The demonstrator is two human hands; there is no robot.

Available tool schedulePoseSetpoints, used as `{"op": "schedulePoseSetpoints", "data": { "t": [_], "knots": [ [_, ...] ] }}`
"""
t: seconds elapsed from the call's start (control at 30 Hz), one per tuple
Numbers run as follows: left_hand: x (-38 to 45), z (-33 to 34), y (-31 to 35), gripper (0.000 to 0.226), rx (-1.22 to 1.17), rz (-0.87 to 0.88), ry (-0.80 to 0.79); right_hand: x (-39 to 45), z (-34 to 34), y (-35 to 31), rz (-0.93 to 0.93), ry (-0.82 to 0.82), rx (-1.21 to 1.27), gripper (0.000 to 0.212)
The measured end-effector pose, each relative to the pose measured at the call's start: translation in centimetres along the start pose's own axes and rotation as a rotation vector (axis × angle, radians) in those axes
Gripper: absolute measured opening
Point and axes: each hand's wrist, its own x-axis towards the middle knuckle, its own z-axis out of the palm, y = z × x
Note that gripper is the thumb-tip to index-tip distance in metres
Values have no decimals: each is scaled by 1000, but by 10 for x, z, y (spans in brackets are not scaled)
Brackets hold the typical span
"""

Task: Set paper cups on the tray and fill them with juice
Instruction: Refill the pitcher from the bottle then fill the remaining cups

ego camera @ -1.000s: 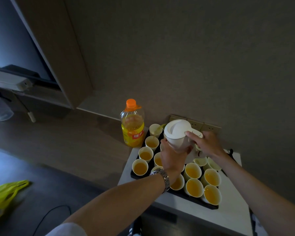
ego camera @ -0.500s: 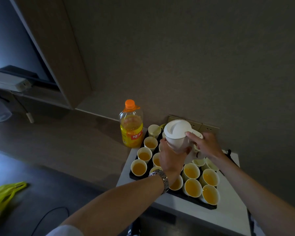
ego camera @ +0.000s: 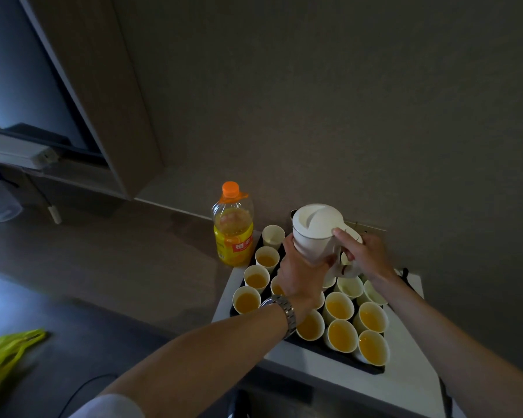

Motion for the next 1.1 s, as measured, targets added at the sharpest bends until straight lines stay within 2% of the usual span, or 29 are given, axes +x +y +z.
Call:
{"op": "schedulePoseSetpoints", "data": {
  "t": [0.1, 0.27, 0.63, 0.77, 0.9, 1.0, 1.1],
  "knots": [
    [-2, 0, 6, 117, -7, 18, -4, -1, -3, 1, -10, 10, 9, 49],
    [-11, 3, 13, 117, -3, 26, -35, -7, -13, 3, 9, 34, -18, 53],
    [-24, 26, 5, 94, 20, -3, -157, -19, -32, 11, 54, 88, -54, 57],
    [-29, 30, 3, 113, -14, -8, -177, -21, -33, 13, 83, 88, -57, 54],
    [-31, 34, 0, 109, -51, -39, -193, -23, -34, 11, 114, 105, -78, 48],
    [-34, 35, -1, 121, -66, -55, -195, -23, -34, 12, 105, 110, -120, 50],
    [-36, 35, -1, 123, -73, -69, -204, -24, -34, 11, 101, 99, -138, 44]
  ]
}}
